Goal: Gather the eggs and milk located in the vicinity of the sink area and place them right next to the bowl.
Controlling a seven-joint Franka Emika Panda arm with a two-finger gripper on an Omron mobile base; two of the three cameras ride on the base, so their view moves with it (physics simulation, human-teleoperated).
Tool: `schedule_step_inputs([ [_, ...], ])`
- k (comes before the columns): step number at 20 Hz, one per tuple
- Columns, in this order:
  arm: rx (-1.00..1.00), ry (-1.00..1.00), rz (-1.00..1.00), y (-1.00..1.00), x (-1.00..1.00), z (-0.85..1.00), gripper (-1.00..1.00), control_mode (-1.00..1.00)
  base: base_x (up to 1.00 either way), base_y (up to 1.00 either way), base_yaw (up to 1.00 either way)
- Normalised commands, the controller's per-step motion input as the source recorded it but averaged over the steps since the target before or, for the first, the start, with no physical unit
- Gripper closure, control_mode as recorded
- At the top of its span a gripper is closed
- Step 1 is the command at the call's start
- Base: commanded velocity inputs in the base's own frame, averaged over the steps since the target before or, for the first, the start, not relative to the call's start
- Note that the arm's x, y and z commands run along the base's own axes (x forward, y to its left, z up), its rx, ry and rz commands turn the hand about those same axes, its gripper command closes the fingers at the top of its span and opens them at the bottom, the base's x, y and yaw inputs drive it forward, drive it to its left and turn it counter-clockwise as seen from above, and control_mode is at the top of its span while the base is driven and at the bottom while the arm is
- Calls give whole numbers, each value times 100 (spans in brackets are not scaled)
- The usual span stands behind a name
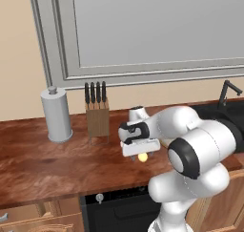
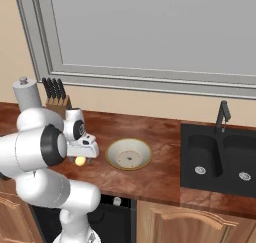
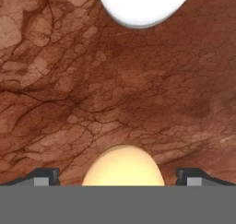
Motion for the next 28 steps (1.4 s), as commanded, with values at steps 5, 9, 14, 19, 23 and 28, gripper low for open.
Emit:
schedule_step_inputs([
  [5, 0, 0, -2, 0, 0, -14, -100, -100, 0, 0, 0],
  [9, 0, 0, -3, 0, -2, -13, 100, -100, 0, 0, 0],
  [14, 0, 0, -3, 0, -8, -18, 100, -100, 0, 0, 0],
  [19, 1, -4, -8, -16, -15, -13, 100, -100, 0, 0, 0],
  [23, 5, -13, -17, -45, -21, 0, 100, -100, 0, 0, 0],
  [28, 1, -11, -26, -52, -26, 0, 100, -100, 0, 0, 0],
])
